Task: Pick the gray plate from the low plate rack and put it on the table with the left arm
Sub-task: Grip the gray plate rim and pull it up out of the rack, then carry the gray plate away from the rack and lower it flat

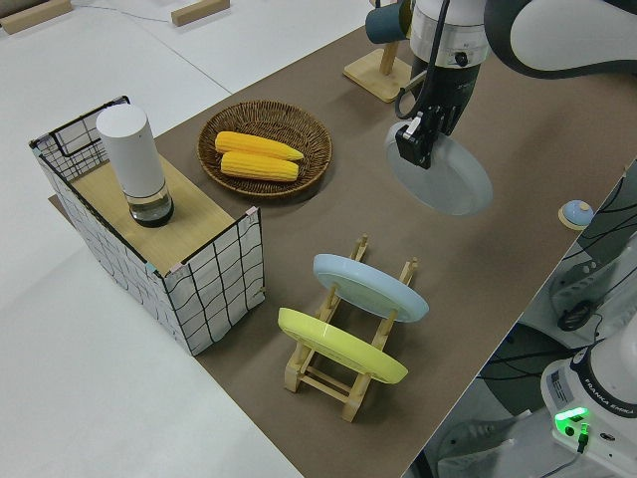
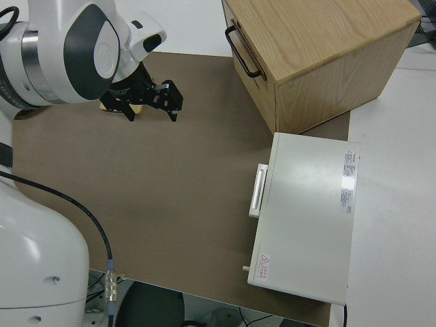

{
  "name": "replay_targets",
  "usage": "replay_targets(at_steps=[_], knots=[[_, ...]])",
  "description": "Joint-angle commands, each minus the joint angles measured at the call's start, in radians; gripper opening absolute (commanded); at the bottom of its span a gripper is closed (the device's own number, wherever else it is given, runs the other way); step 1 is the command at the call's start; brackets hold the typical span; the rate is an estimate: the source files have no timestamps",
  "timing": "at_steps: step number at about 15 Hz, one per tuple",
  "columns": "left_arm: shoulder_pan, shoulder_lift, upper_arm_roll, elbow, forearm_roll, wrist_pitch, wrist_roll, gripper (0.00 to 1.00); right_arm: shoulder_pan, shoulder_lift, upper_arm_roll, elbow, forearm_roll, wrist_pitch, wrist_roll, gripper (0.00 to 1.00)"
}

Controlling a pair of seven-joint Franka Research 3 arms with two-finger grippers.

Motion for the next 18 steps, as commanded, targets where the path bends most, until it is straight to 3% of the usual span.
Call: replay_targets(at_steps=[1,6,18], knots=[[-0.004,-0.001,0.004,0.014,-0.078,-0.048,-0.059,0.0,-0.01,-0.002,0.006,0.006,0.01,-0.013,0.0,0.99],[0.013,0.003,0.021,-0.004,-0.243,-0.08,-0.095,0.0,-0.01,-0.002,0.006,0.006,0.01,-0.013,-0.001,0.987],[-0.047,0.011,0.004,-0.165,-0.384,-0.042,-0.057,0.0,-0.01,-0.002,0.006,0.006,0.01,-0.013,-0.001,0.987]])
